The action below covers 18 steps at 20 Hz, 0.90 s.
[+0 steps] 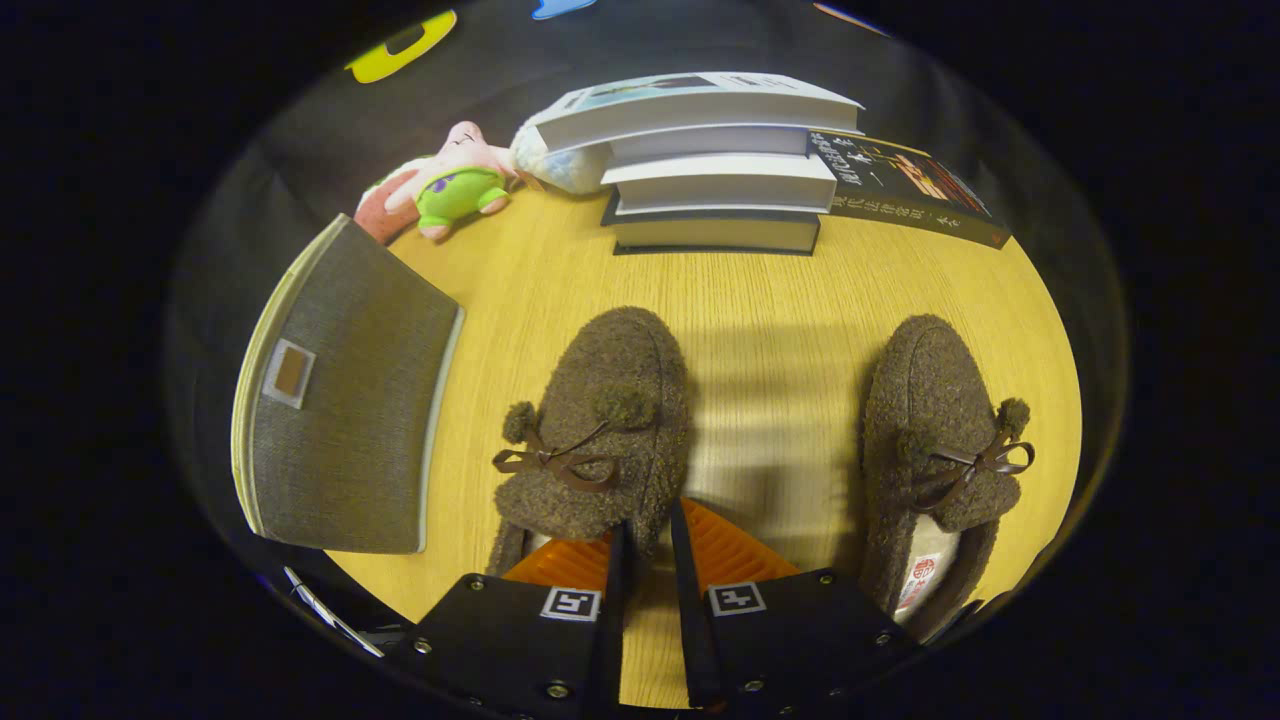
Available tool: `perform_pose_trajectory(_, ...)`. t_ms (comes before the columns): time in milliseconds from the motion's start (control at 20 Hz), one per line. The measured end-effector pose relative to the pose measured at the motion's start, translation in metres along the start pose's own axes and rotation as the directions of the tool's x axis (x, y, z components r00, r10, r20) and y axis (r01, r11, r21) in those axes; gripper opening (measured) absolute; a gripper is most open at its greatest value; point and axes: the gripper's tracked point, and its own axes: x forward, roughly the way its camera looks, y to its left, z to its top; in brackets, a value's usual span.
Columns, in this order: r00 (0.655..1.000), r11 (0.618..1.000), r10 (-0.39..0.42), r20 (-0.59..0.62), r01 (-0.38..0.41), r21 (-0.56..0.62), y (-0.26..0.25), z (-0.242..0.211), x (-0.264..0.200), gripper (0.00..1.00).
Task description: Open the storage box then place both shoes into the box .Put the left shoe in first, then the right shoe, with the right side of both shoes facing outward in a uniform manner.
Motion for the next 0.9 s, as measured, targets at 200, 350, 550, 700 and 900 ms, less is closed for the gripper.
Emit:
perform_pose_trajectory(200, 1.0, 0.999, 0.022, -0.001, -0.022, 0.024, 0.004, 0.003, -0.004, 0.06)
perform_pose_trajectory(350, 0.997, 0.992, 0.074, -0.007, -0.073, 0.103, 0.014, 0.008, -0.02, 0.0)
perform_pose_trajectory(550, 0.996, 0.979, 0.089, 0.029, -0.093, 0.182, 0.031, 0.037, -0.062, 0.0)
perform_pose_trajectory(700, 0.993, 0.976, 0.082, 0.08, -0.097, 0.195, 0.047, 0.066, -0.095, 0.0)
perform_pose_trajectory(900, 0.983, 0.973, 0.111, 0.145, -0.137, 0.185, 0.083, 0.097, -0.133, 0.0)
